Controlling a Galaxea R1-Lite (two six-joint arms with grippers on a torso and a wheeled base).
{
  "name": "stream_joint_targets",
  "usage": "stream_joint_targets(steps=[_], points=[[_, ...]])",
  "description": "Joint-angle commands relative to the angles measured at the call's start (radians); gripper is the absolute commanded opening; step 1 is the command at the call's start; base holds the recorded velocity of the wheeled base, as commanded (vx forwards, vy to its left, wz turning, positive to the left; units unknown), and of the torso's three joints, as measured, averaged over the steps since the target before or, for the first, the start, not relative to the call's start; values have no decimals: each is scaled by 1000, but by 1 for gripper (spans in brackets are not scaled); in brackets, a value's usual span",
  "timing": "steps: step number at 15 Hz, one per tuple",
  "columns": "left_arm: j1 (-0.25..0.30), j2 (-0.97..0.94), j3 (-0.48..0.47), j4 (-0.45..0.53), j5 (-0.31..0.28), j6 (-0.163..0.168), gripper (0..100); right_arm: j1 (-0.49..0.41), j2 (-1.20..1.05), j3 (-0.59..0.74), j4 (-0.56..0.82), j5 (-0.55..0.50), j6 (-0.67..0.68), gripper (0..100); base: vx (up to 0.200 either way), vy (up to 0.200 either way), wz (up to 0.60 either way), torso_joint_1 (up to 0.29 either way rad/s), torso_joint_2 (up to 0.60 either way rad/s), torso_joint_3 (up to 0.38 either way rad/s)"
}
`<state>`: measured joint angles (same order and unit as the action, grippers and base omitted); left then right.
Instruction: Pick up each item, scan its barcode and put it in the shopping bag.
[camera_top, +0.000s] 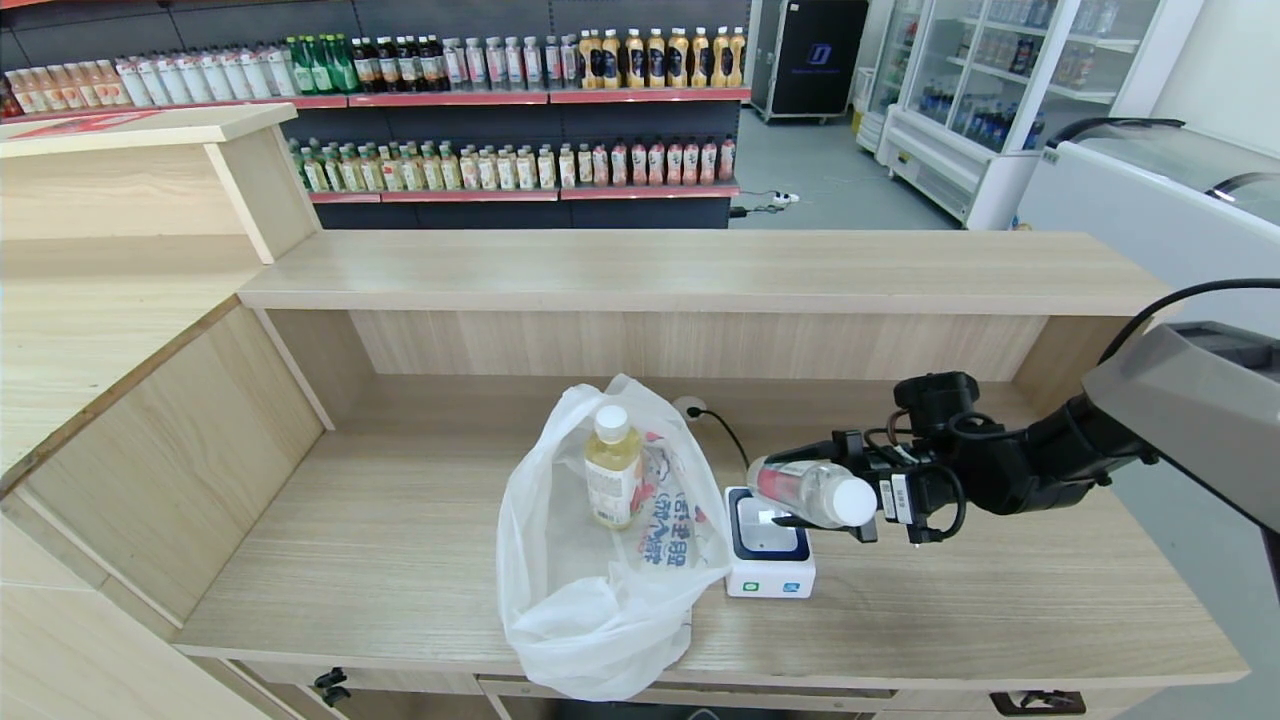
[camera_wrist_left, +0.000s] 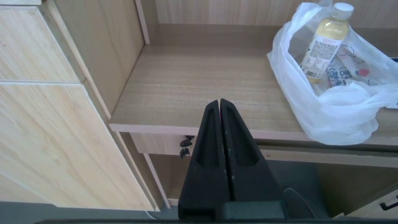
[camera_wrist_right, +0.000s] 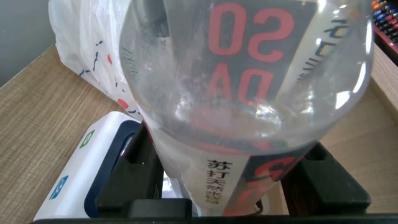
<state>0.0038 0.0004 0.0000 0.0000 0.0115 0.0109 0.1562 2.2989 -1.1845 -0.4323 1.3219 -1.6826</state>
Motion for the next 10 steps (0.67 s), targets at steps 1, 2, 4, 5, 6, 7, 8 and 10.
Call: stream_joint_targets(steps=[1, 2, 4, 5, 6, 7, 8, 10], points=[[1, 0, 0, 0, 1, 0, 0, -1, -3, 5, 0, 0, 0, 0, 0, 0, 0, 0, 0, 0], [1, 0, 0, 0, 1, 0, 0, -1, -1, 0, 0, 0, 0, 0, 0, 0, 0, 0, 0, 0], [1, 0, 0, 0, 1, 0, 0, -1, -4, 3, 0, 0, 0, 0, 0, 0, 0, 0, 0, 0], [1, 0, 0, 0, 1, 0, 0, -1, -9, 9, 0, 0, 0, 0, 0, 0, 0, 0, 0, 0], [1, 0, 0, 0, 1, 0, 0, -7, -18, 25, 0, 2, 0, 0, 0, 0, 0, 0, 0, 0], [1, 0, 0, 0, 1, 0, 0, -7, -21, 31, 0, 2, -3, 0, 0, 0, 0, 0, 0, 0], [1, 0, 0, 0, 1, 0, 0, -7, -26, 32, 0, 2, -8, 0, 0, 0, 0, 0, 0, 0], [1, 0, 0, 0, 1, 0, 0, -7, -42, 51, 1, 2, -8, 0, 0, 0, 0, 0, 0, 0]])
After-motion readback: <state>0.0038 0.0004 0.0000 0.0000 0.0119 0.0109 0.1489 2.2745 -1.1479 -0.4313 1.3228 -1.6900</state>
